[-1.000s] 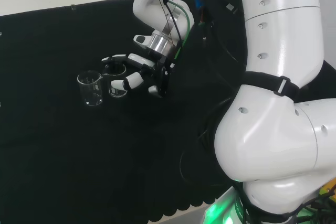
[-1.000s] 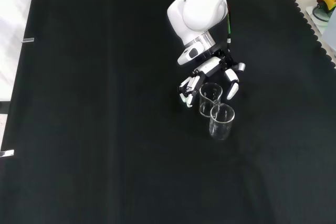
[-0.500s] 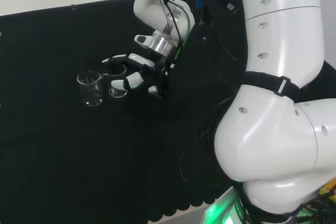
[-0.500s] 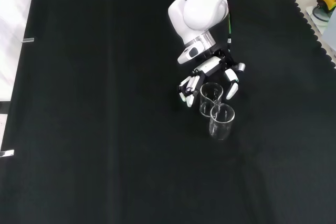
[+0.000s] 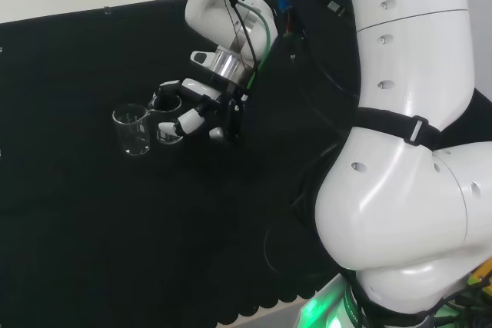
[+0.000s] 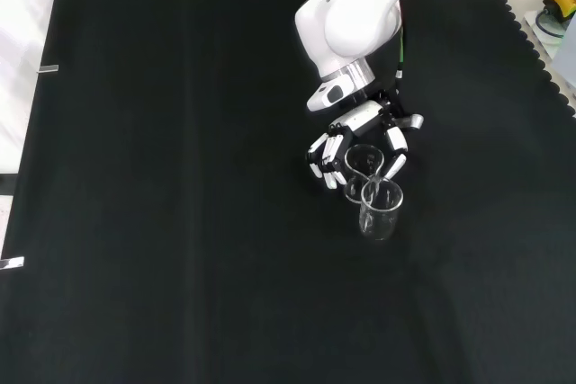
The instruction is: Pick up the beaker on the right.
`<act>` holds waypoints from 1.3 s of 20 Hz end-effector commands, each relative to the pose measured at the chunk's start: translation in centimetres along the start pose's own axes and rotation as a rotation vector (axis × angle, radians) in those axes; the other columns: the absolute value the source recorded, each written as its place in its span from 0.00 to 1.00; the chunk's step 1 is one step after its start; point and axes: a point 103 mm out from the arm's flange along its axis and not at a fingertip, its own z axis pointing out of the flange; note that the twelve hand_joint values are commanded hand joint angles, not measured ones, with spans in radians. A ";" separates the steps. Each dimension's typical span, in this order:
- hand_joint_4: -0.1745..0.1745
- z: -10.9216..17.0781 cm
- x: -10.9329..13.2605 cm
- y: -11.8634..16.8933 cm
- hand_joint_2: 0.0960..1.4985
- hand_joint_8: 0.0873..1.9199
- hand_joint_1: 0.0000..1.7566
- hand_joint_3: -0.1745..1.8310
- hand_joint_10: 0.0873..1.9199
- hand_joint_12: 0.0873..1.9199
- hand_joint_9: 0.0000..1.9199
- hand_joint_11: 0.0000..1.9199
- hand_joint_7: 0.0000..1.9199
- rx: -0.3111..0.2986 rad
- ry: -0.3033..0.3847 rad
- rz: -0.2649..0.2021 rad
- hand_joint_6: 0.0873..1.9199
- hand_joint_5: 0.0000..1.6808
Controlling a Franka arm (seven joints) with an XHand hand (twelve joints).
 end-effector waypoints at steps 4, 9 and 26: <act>0.41 -0.4 -0.1 -0.2 0.40 0.31 0.64 0.51 0.24 0.64 0.42 0.16 0.41 -0.055 0.003 0.021 0.57 0.58; 0.43 -0.9 -0.2 -0.5 0.35 0.26 0.71 0.51 0.18 0.53 0.63 0.41 0.67 -0.106 -0.035 0.022 0.49 0.68; 0.00 -4.6 1.7 -0.6 0.38 0.21 0.75 0.42 0.03 0.36 0.84 0.65 0.73 -0.139 -0.094 -0.007 0.25 0.79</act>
